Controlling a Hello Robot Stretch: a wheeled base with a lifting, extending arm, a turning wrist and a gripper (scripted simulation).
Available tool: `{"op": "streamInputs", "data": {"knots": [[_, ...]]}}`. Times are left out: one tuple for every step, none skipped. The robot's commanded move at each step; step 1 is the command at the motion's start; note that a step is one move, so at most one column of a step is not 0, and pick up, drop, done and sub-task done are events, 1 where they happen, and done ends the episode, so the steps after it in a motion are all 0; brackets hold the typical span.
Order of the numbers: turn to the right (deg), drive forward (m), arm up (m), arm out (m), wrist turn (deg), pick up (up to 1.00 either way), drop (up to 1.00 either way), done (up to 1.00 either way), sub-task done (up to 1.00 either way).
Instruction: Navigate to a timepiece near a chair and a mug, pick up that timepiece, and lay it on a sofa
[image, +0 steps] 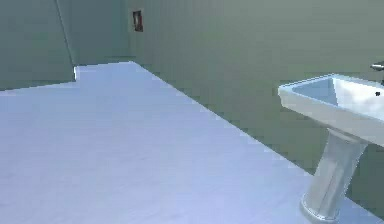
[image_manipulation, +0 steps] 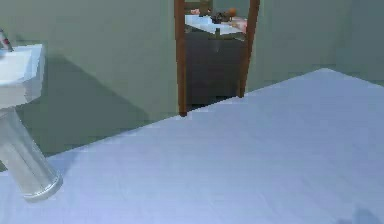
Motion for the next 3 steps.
{"op": "streamInputs", "data": {"knots": [[45.0,0.0,0.0,0.0,0.0,0.0,0.0,0.0,0.0],[45.0,0.0,0.0,0.0,0.0,0.0,0.0,0.0,0.0],[12.0,0.0,0.0,0.0,0.0,0.0,0.0,0.0,0.0]]}}
